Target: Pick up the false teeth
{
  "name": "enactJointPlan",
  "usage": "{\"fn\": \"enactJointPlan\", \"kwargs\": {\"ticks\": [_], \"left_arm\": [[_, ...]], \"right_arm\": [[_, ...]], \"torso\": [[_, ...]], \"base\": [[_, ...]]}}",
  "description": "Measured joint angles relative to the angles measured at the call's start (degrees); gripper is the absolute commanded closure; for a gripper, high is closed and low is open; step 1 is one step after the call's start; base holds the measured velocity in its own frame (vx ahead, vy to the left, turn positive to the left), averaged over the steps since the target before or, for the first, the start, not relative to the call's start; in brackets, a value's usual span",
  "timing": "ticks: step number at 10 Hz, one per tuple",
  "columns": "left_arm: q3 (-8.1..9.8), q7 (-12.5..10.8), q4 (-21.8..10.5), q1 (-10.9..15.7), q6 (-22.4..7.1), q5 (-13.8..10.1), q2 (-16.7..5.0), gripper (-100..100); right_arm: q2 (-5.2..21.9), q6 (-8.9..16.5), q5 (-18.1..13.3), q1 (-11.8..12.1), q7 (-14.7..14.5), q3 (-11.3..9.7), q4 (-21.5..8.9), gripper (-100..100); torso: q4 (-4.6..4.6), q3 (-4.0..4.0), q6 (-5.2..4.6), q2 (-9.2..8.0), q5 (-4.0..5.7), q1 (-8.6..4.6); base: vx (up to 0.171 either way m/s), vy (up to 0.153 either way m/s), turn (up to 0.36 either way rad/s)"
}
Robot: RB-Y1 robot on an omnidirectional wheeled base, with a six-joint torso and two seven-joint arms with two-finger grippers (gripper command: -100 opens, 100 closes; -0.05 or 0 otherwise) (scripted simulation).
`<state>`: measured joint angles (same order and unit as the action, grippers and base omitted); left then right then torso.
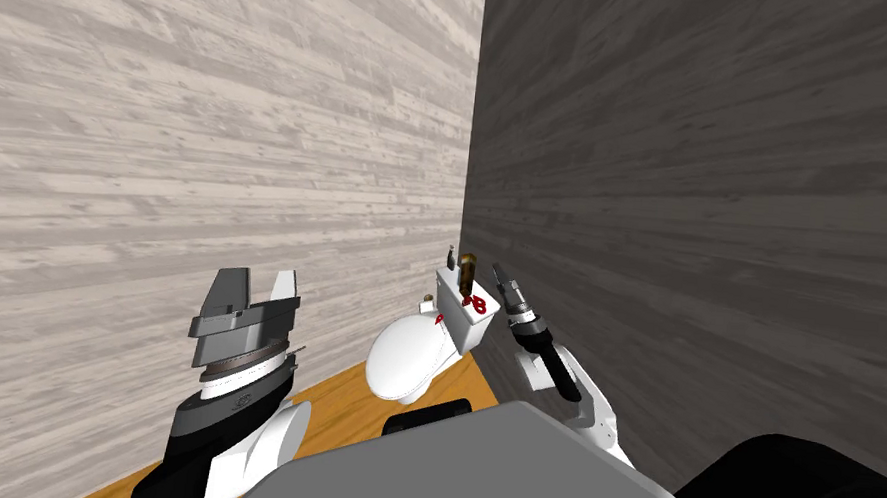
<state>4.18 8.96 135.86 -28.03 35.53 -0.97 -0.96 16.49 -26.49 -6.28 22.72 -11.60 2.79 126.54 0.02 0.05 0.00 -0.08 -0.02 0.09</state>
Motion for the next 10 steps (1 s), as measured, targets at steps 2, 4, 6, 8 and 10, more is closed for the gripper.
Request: {"fn": "enactJointPlan", "kwargs": {"ticks": [2,4,6,8,10], "left_arm": [[0.0,0.0,0.0,0.0,0.0,0.0,0.0,0],[0.0,0.0,0.0,0.0,0.0,0.0,0.0,0],[0.0,0.0,0.0,0.0,0.0,0.0,0.0,0],[0.0,0.0,0.0,0.0,0.0,0.0,0.0,0],[0.0,0.0,0.0,0.0,0.0,0.0,0.0,0]], "right_arm": [[3.0,0.1,-1.4,-1.1,-2.2,0.2,-2.3,-100],[6.5,0.5,-3.4,-2.4,-4.8,0.1,-4.4,-100],[9.0,0.0,-5.0,-3.5,-7.2,-0.2,-7.2,-100],[11.9,0.1,-6.1,-4.5,-8.9,-0.1,-9.0,-100],[14.7,-0.3,-8.0,-5.4,-11.6,-0.2,-11.7,-100]], "torso": [[0.0,0.0,-0.01,0.0,0.0,0.01],[0.0,0.01,0.0,-0.01,-0.01,0.03],[0.0,0.0,-0.01,-0.01,-0.01,0.04],[0.0,-0.01,0.0,0.01,-0.01,0.02],[0.01,0.02,-0.02,-0.02,-0.02,0.06]], "base": [[-0.021,0.028,0.013],[-0.031,0.037,0.032],[-0.022,0.038,0.02],[-0.031,0.045,0.045],[-0.025,0.042,0.029]]}}
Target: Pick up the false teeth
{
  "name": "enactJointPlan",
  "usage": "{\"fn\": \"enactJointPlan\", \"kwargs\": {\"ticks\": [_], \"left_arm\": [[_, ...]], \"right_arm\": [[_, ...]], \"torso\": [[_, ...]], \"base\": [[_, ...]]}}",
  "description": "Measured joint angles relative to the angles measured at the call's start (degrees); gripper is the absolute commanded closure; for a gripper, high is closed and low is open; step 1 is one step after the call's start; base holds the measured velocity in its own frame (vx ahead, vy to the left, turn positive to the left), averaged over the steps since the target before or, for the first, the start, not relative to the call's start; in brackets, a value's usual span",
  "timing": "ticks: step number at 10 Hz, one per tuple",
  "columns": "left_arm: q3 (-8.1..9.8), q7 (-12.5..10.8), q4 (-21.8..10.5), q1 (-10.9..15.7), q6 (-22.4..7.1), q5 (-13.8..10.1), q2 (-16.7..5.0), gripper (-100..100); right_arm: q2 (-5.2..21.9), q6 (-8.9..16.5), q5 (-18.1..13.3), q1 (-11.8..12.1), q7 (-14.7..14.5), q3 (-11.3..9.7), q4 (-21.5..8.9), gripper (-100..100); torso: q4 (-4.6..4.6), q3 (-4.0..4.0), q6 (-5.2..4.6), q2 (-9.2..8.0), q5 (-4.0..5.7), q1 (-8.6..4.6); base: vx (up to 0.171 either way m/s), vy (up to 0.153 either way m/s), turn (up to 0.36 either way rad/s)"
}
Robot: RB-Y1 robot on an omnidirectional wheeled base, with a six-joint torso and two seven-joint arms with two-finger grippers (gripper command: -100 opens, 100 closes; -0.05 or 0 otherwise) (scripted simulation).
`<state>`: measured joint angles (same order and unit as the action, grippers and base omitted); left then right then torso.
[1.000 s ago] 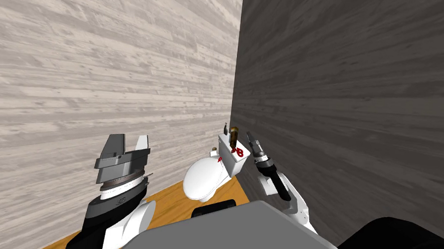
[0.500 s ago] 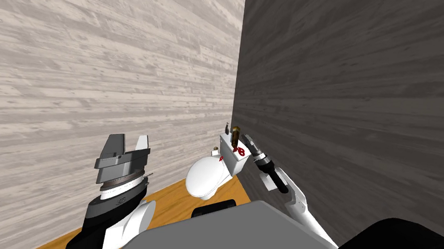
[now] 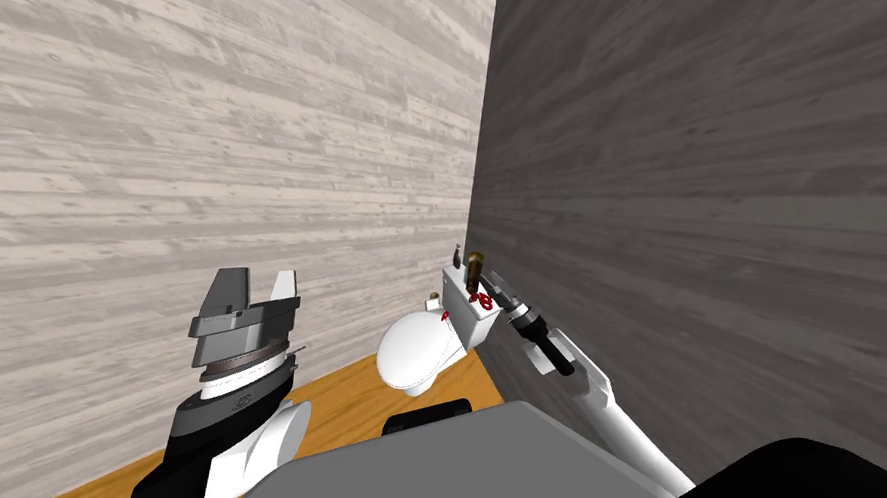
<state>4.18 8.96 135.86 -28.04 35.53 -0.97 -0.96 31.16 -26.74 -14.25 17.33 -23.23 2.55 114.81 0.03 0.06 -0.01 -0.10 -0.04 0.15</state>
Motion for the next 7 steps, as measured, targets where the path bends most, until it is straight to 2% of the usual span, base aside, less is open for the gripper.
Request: {"fn": "enactJointPlan", "kwargs": {"ticks": [2,7], "left_arm": [[0.0,0.0,0.0,0.0,0.0,0.0,0.0,0],[0.0,0.0,0.0,0.0,0.0,0.0,0.0,0]], "right_arm": [[3.2,-0.2,-2.2,-1.6,-3.0,-0.4,-3.7,-100],[10.7,-0.2,-6.3,-3.0,-8.6,-1.0,-9.1,-100]], "torso": [[-0.01,-0.02,0.01,0.03,-0.01,0.06],[-0.02,-0.04,0.02,0.07,-0.01,0.06]], "base": [[-0.023,0.053,0.045],[-0.015,0.046,0.056]]}}
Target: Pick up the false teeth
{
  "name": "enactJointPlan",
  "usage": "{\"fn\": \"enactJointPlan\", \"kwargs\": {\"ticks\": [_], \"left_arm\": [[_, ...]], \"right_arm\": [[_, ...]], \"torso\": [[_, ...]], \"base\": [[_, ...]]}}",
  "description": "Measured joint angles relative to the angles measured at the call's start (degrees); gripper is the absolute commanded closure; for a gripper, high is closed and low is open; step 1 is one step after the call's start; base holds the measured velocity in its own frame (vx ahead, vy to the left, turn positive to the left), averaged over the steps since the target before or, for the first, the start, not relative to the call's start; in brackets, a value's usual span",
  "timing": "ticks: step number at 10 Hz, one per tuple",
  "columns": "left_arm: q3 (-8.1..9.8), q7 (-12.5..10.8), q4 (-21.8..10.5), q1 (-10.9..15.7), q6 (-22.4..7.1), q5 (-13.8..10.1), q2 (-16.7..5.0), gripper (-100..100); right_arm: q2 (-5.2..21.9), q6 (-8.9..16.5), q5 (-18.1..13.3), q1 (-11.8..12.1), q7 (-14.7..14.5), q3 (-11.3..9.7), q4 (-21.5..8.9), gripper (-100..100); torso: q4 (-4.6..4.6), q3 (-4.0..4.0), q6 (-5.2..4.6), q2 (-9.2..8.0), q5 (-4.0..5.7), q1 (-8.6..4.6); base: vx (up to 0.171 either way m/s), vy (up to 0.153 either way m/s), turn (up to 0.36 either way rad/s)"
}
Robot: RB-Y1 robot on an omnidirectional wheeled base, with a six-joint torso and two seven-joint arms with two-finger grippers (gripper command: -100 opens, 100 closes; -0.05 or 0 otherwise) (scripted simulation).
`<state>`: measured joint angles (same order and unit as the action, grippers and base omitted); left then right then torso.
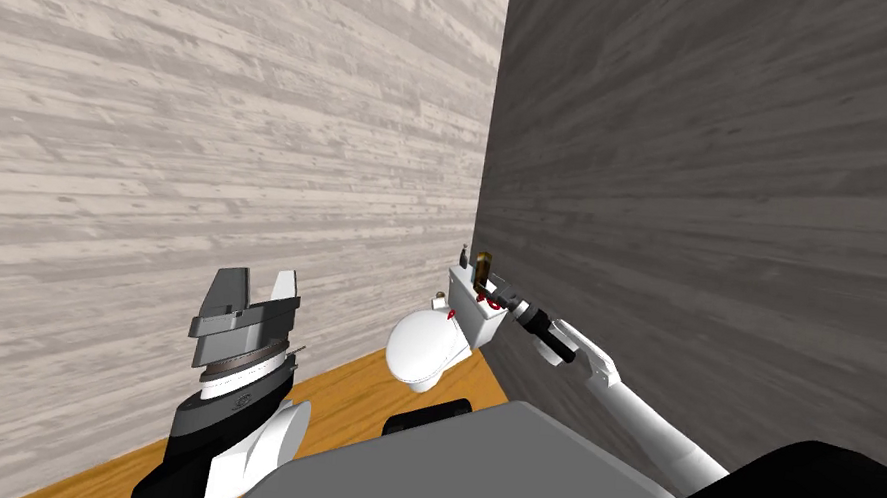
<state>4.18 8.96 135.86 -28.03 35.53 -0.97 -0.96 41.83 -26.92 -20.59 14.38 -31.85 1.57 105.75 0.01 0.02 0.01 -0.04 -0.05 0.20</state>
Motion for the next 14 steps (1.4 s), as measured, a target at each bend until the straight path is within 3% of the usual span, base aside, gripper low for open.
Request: {"fn": "enactJointPlan", "kwargs": {"ticks": [5,11,14], "left_arm": [[0.0,0.0,0.0,0.0,0.0,0.0,0.0,0],[0.0,0.0,0.0,0.0,0.0,0.0,0.0,0],[0.0,0.0,0.0,0.0,0.0,0.0,0.0,0]], "right_arm": [[7.6,-0.8,-4.0,-1.3,-5.1,-0.9,-7.6,-100],[14.3,-1.7,-8.1,-2.1,-10.2,-2.6,-17.1,-100],[18.0,-1.2,-10.9,-2.7,-12.9,-4.4,-21.6,-100]], "torso": [[0.0,0.0,0.0,0.0,-0.02,0.08],[-0.01,-0.02,-0.01,0.04,0.0,-0.02],[-0.01,-0.04,-0.01,0.08,-0.02,0.05]], "base": [[-0.012,0.058,0.07],[0.001,0.06,0.094],[0.011,0.063,0.062]]}}
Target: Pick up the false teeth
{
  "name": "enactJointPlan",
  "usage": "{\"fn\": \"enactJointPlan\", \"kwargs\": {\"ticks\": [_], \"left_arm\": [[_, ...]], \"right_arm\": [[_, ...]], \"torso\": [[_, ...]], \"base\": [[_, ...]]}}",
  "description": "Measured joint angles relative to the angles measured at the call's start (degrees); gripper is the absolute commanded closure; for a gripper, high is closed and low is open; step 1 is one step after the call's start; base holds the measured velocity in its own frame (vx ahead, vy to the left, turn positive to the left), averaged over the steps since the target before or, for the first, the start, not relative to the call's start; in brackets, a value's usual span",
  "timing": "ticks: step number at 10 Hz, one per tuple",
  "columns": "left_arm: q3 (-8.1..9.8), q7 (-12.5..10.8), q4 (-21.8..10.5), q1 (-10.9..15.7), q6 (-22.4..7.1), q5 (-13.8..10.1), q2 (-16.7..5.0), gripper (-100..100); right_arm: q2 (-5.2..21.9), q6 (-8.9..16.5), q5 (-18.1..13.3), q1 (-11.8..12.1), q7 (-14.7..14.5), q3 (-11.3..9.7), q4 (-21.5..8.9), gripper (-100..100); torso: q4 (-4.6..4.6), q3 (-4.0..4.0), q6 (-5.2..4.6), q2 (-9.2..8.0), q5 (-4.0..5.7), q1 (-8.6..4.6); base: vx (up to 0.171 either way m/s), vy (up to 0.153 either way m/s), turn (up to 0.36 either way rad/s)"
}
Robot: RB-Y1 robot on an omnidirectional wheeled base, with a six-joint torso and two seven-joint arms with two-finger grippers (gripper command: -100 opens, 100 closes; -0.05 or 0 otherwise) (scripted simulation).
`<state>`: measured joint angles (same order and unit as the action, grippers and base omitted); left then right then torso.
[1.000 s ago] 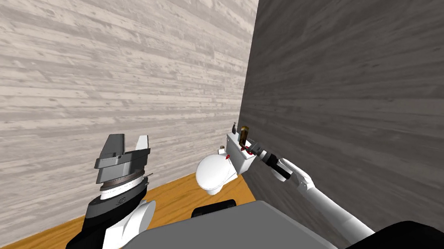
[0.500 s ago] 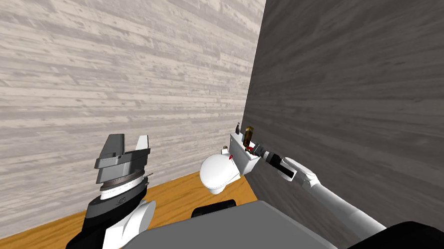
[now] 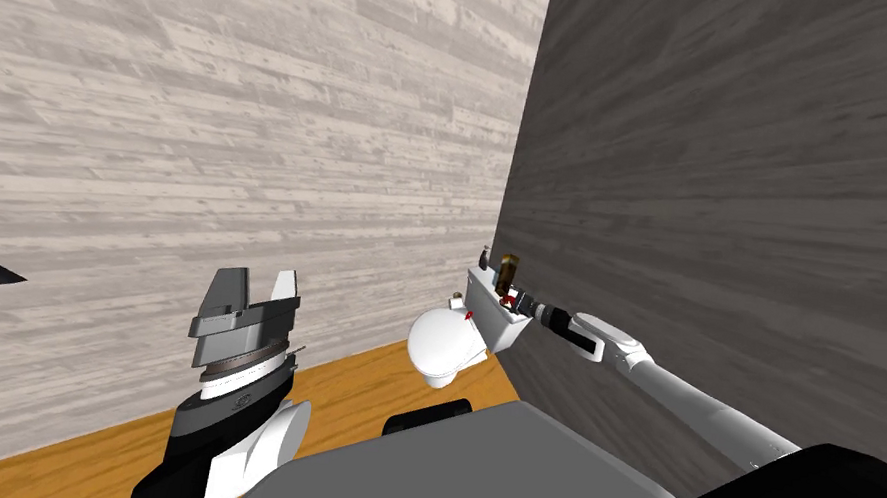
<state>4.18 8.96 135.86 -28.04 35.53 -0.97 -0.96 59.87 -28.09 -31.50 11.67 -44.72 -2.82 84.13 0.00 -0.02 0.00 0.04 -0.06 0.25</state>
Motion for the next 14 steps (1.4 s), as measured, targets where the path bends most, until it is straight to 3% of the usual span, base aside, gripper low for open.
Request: {"fn": "enactJointPlan", "kwargs": {"ticks": [2,4,6,8,11,12,14], "left_arm": [[0.0,0.0,0.0,0.0,0.0,0.0,0.0,0],[0.0,0.0,0.0,0.0,0.0,0.0,0.0,0],[0.0,0.0,0.0,0.0,0.0,0.0,0.0,0],[0.01,0.0,0.0,0.0,0.0,0.0,0.0,0],[0.0,0.0,0.0,0.0,0.0,0.0,0.0,0],[0.01,0.0,0.0,0.0,0.0,0.0,0.0,0],[0.01,0.0,0.0,0.0,0.0,0.0,0.0,0]], "right_arm": [[2.6,-0.3,-1.0,0.7,-1.0,-0.2,-2.2,-100],[4.3,-2.0,-1.9,0.7,-2.7,-0.2,-6.8,-100],[6.5,-1.3,-3.8,0.6,-3.9,-1.9,-9.4,-100],[8.0,-1.8,-4.8,1.3,-5.4,-2.1,-12.1,-100],[11.0,-2.2,-7.8,1.3,-8.3,-4.2,-17.8,-100],[12.0,-2.1,-8.0,2.2,-8.7,-4.0,-18.2,-100],[13.6,-2.6,-9.0,1.9,-9.3,-4.8,-20.6,-100]], "torso": [[0.01,0.02,0.01,-0.03,0.02,-0.08],[0.01,0.02,-0.02,-0.04,0.02,-0.08],[-0.01,-0.02,-0.03,0.03,0.01,-0.02],[0.0,-0.01,-0.04,0.01,0.02,-0.08],[-0.01,-0.03,-0.01,0.06,-0.01,0.05],[0.0,-0.01,-0.05,0.01,-0.01,-0.01],[0.0,0.0,-0.04,-0.01,0.03,-0.11]], "base": [[0.009,0.046,0.094],[0.015,0.075,0.147],[0.03,0.06,0.086],[0.02,0.054,0.085],[0.032,0.075,0.124],[0.027,0.049,0.083],[0.02,0.038,0.078]]}}
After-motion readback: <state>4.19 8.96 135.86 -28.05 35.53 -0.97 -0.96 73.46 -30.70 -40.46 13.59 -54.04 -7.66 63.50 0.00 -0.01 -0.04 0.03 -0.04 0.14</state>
